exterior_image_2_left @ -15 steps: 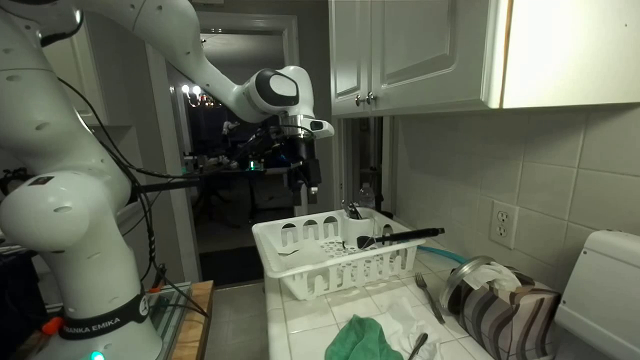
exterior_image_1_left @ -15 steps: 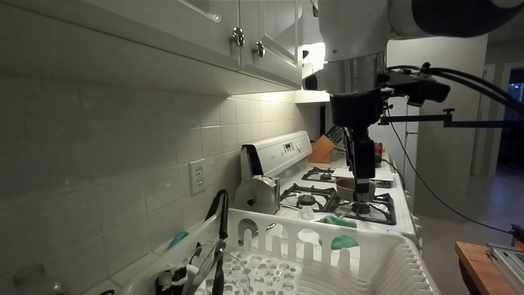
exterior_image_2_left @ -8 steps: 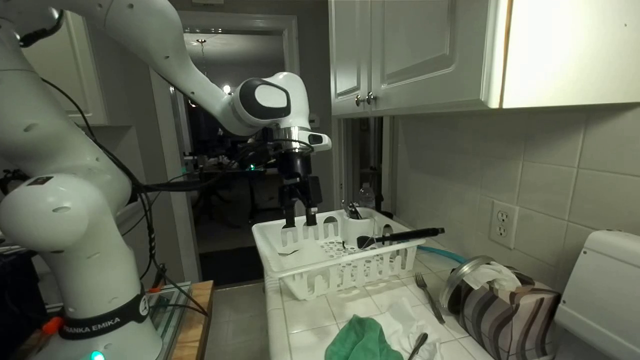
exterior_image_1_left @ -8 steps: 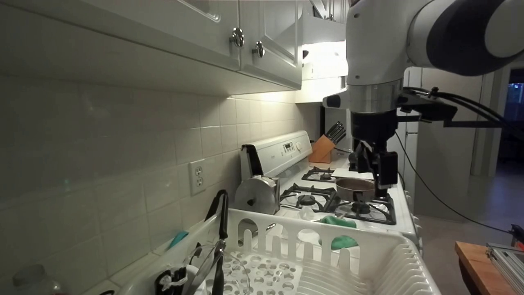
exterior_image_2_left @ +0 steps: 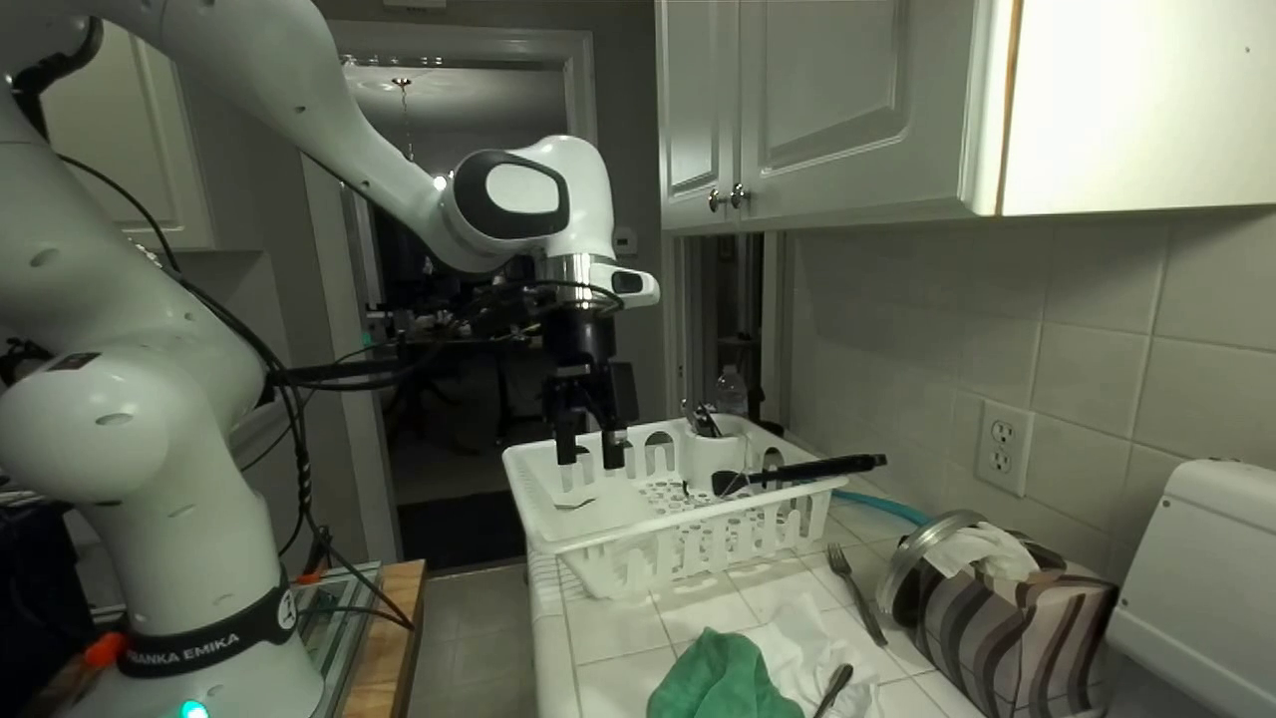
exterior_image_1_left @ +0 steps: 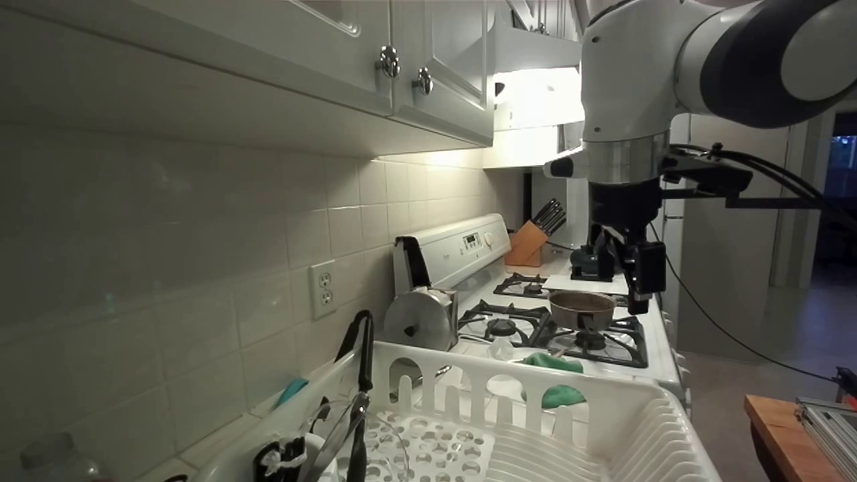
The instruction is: Put the lid in the drying rack
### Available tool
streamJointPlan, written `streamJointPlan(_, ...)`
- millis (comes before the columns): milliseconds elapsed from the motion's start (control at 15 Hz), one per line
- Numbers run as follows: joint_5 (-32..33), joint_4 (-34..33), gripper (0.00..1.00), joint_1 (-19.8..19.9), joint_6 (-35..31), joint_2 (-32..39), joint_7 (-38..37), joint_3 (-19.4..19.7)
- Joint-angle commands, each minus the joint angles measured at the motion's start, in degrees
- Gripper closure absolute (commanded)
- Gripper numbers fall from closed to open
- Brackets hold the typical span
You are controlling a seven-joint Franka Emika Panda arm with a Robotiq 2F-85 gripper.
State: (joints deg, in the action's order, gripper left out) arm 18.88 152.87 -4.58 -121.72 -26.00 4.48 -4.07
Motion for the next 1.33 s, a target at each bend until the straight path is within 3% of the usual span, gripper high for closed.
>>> streamJointPlan(0, 9.26, 1.57, 0.00, 2.52, -6.15, 0.66, -1.14, -1.80)
streamJointPlan(267, 23.64, 2.03, 0.00, 8.07, -18.39, 4.80, -0.78, 0.87)
streamJointPlan(533, 30.02, 0.05, 0.00, 11.57, -28.92, 11.04, 6.32, 7.57)
streamJointPlan(800, 30.16, -4.84, 0.00, 12.56, -34.44, 18.47, 17.02, 12.41)
streamJointPlan(867, 28.82, -6.79, 0.00, 12.42, -33.74, 20.25, 16.85, 12.47)
streamJointPlan(933, 28.74, -2.66, 0.00, 12.29, -32.86, 15.55, 15.34, 12.14)
streamJointPlan(1267, 28.73, -6.41, 0.00, 12.35, -32.95, 19.88, 15.98, 12.37)
